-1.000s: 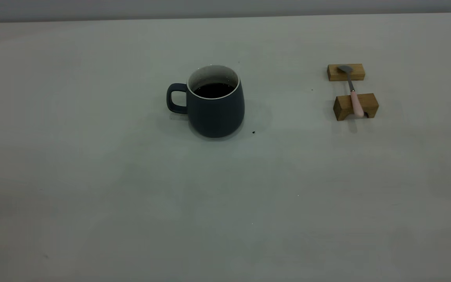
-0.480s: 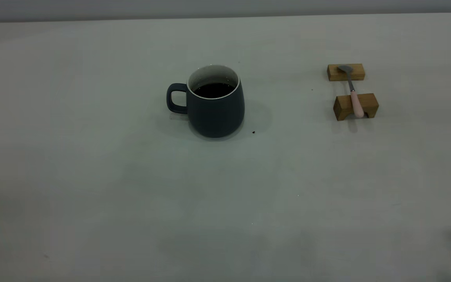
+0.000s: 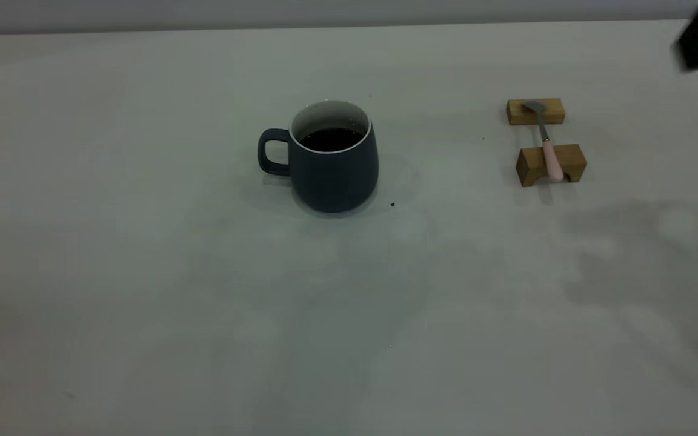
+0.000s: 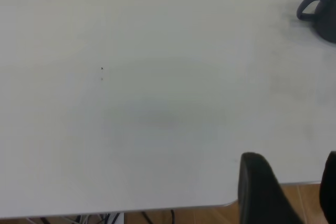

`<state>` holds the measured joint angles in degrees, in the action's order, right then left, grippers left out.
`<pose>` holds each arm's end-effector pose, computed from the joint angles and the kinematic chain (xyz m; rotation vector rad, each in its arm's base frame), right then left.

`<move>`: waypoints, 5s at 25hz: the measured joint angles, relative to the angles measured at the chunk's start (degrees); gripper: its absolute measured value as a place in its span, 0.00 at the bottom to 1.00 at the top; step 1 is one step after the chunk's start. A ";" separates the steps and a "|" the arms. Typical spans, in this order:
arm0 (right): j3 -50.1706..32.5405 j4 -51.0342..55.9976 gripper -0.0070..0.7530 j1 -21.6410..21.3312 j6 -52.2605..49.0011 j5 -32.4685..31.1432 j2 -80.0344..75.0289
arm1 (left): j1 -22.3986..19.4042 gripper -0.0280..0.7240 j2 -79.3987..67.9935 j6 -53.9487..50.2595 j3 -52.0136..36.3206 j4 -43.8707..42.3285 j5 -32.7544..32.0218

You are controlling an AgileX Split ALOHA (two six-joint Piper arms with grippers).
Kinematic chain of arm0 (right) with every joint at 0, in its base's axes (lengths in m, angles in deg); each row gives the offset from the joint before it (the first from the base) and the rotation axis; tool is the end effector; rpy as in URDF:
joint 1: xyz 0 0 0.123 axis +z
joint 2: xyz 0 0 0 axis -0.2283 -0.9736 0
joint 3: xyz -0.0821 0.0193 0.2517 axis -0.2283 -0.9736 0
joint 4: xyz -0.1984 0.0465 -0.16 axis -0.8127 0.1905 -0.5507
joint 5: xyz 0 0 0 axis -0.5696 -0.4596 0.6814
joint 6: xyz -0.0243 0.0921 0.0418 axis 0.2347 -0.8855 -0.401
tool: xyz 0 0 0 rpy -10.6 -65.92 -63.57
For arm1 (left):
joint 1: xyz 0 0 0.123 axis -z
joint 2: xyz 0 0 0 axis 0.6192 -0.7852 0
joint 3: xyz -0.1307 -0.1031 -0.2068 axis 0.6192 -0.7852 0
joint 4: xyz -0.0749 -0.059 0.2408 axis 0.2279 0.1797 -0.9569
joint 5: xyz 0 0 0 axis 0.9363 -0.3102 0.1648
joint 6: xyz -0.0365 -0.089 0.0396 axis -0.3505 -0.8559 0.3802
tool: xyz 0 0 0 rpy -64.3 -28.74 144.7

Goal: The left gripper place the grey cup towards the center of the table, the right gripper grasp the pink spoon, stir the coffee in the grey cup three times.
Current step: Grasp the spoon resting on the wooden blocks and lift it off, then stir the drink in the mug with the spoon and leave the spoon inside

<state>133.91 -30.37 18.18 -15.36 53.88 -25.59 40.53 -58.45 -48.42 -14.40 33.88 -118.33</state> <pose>0.2899 0.0457 0.1513 -0.3220 2.6607 0.2565 0.0278 0.0001 0.2651 0.0404 2.1115 -0.0090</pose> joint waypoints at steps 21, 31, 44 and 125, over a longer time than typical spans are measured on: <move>25.26 -8.08 0.79 5.91 -4.80 0.32 -38.58 | 0.00 0.51 0.00 0.00 0.00 0.00 0.00; 31.37 -13.15 0.78 5.91 -8.72 -0.46 -44.87 | 0.00 0.51 0.00 0.00 0.00 0.00 0.00; 32.40 -16.29 0.61 5.91 -10.90 0.85 -46.50 | 0.00 0.51 0.00 0.00 -0.02 0.00 0.00; 46.44 67.35 0.21 14.89 -67.92 -26.33 -53.93 | 0.00 0.51 0.00 0.00 -0.02 0.00 0.00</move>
<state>180.35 36.98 33.07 -83.28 27.55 -79.52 40.53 -58.45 -48.42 -14.43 33.88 -118.33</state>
